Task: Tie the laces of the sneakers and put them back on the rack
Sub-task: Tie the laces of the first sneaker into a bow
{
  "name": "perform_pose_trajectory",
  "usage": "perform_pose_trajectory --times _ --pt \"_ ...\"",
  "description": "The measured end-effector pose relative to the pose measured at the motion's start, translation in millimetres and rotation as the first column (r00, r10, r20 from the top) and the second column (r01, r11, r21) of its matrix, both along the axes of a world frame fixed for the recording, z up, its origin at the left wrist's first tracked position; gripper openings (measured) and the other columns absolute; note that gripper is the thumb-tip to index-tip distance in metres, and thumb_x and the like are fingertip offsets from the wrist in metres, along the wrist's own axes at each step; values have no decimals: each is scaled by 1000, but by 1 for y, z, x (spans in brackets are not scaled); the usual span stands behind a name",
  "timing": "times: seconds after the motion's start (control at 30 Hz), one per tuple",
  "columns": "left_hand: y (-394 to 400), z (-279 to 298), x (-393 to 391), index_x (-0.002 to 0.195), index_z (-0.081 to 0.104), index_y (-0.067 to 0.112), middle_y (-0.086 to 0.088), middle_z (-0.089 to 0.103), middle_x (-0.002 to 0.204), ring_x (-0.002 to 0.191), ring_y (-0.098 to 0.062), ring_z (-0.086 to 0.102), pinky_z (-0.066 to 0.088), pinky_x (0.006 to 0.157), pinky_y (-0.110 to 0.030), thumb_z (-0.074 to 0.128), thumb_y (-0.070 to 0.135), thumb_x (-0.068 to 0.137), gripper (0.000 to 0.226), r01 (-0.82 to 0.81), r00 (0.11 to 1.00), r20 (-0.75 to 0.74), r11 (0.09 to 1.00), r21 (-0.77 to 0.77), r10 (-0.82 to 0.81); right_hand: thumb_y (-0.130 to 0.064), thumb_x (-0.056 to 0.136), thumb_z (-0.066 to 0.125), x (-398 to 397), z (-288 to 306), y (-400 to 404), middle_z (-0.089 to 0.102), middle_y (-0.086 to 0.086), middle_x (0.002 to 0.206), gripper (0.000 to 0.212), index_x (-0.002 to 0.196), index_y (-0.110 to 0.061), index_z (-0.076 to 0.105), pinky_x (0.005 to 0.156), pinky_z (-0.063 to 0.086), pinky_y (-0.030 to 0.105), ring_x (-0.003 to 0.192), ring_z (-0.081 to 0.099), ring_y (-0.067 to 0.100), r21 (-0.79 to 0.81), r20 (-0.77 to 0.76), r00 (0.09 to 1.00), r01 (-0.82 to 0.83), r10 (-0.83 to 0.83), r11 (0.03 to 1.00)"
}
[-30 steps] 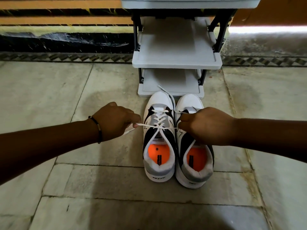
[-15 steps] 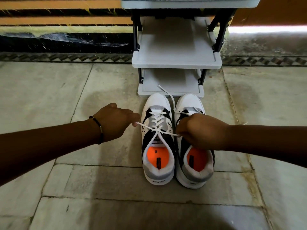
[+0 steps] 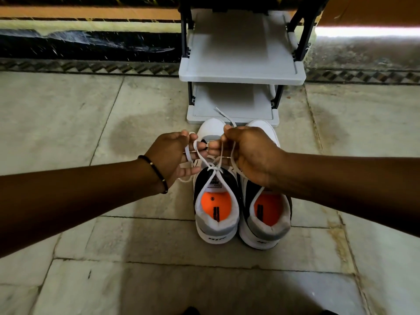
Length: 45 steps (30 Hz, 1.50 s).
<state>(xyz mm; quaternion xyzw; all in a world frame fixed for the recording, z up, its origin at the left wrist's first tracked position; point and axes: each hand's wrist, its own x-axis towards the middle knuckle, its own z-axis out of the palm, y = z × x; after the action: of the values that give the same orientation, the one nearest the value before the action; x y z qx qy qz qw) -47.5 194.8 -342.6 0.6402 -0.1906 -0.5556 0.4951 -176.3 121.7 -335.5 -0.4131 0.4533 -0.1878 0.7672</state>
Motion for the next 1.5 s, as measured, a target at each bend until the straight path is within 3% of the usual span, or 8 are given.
perform_pose_trajectory --times 0.2,0.5,0.67,0.8,1.03,1.2,1.37,1.5 --pt "7 -3 -1 88 55 32 6 54 78 78 -12 55 45 68 -30 32 2 92 39 175 973 166 983 -62 -163 2 91 41 4 -2 4 56 12 67 21 82 -2 59 55 57 27 57 58 20 -32 4 1000 -14 14 999" --pt "6 -13 -1 92 51 28 10 67 57 55 -1 58 46 50 -16 45 0 89 28 273 917 343 948 -161 -206 13 84 44 0 -9 1 62 16 73 28 104 4 63 51 53 20 55 60 17 -96 -45 994 -103 99 990" --pt "4 -17 -1 106 40 14 7 70 56 48 0 59 45 46 -13 53 1 85 28 275 918 333 951 -141 -216 10 86 49 -3 -9 1 64 18 70 19 89 -3 62 44 52 21 47 62 15 -141 -63 995 -83 75 987" --pt "1 -16 4 104 49 11 9 71 56 49 -2 61 46 47 -14 58 4 83 24 303 920 292 946 -113 -260 9 85 53 -5 -13 -6 63 16 68 24 105 -2 48 47 54 27 44 63 16 -118 -67 994 -98 91 988" --pt "-1 -15 7 93 57 8 3 72 56 49 -5 63 48 46 -14 60 3 81 14 304 935 226 946 -114 -273 6 80 61 -4 -14 -10 64 15 69 4 81 2 62 53 55 27 51 62 19 -305 -125 974 -218 188 927" --pt "-4 -16 6 78 59 14 1 70 55 50 -6 62 47 45 -14 64 7 77 9 311 926 251 946 -92 -280 10 79 59 -7 -18 -9 63 15 67 17 70 -4 63 58 53 28 55 60 20 -367 -160 959 -279 236 887" --pt "-5 -17 5 74 57 13 -14 65 74 55 -13 60 47 45 -15 66 11 77 10 328 905 305 943 -54 -298 10 77 61 -9 -17 -12 65 28 81 16 74 -6 62 79 52 55 74 63 37 -489 -272 910 -410 312 770" --pt "-5 -15 4 71 54 14 -13 66 73 50 -7 62 48 43 -15 63 12 80 12 343 904 288 938 -51 -315 5 75 64 -8 -10 -18 67 28 90 33 99 -16 58 73 55 52 78 66 40 -591 -401 819 -574 411 567"
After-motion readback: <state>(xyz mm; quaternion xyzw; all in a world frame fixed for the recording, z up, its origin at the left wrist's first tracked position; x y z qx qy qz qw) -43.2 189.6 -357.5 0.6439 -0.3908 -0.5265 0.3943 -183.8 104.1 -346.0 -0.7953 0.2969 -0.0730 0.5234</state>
